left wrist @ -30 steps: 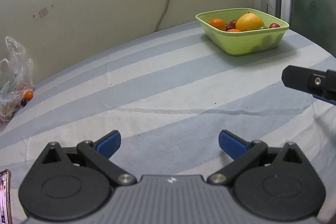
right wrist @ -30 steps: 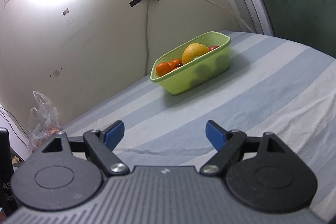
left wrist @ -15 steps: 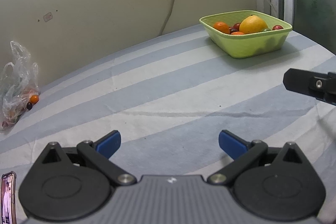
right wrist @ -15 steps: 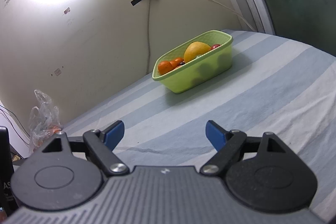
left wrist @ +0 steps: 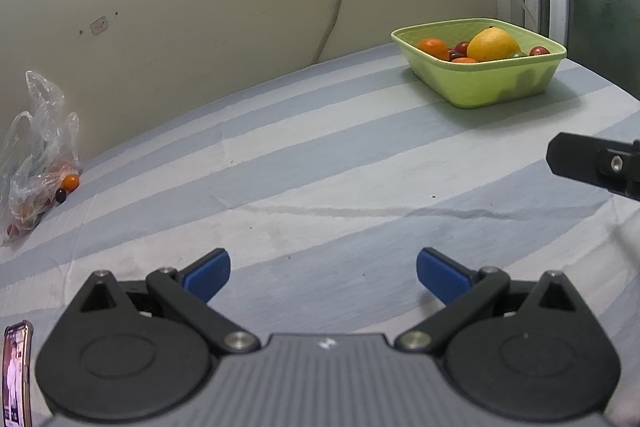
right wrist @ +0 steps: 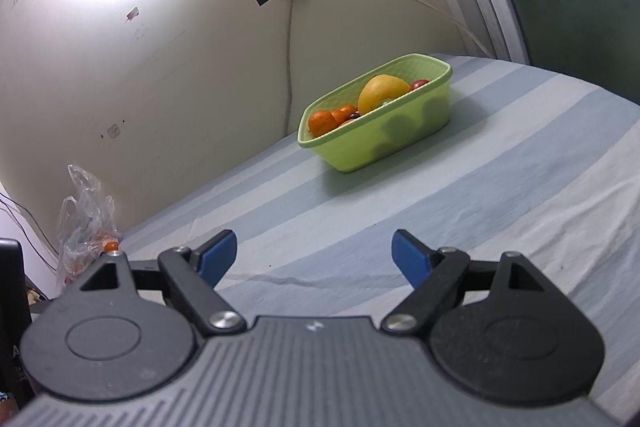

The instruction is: Organize fruits

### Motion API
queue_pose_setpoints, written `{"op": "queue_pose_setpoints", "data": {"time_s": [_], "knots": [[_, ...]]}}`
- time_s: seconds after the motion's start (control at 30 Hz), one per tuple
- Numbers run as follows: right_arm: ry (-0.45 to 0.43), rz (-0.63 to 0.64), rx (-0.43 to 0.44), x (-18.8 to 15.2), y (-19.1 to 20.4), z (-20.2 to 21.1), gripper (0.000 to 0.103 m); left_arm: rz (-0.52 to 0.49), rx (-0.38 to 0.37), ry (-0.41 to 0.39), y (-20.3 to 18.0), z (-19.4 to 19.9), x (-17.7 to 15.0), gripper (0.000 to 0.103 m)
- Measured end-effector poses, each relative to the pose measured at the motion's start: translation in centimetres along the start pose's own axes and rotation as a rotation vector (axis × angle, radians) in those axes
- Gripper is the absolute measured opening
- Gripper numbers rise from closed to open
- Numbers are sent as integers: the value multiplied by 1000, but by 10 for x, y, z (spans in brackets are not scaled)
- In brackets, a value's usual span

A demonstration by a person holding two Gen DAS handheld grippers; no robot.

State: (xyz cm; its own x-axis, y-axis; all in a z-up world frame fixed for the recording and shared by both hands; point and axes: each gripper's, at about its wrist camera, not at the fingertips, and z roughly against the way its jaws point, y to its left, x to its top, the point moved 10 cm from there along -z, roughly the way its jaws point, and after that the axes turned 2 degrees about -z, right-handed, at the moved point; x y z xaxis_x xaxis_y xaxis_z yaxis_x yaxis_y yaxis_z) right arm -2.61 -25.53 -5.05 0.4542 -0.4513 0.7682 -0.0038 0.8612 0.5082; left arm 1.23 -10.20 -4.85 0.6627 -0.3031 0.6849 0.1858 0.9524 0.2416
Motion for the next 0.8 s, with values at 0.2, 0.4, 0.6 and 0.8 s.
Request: {"op": "queue_pose_setpoints", "data": {"time_s": [0.2, 0.4, 0.6, 0.8], "knots": [[11, 8, 2, -3, 3, -2, 87, 2, 18, -2, 7, -2, -3, 103], [28, 16, 8, -8, 8, -5, 87, 6, 53, -5, 16, -5, -7, 103], [48, 29, 16, -14, 13, -7, 87, 20, 59, 11, 23, -8, -12, 103], [58, 34, 16, -16, 16, -9, 87, 25, 58, 18, 25, -8, -14, 103]]}}
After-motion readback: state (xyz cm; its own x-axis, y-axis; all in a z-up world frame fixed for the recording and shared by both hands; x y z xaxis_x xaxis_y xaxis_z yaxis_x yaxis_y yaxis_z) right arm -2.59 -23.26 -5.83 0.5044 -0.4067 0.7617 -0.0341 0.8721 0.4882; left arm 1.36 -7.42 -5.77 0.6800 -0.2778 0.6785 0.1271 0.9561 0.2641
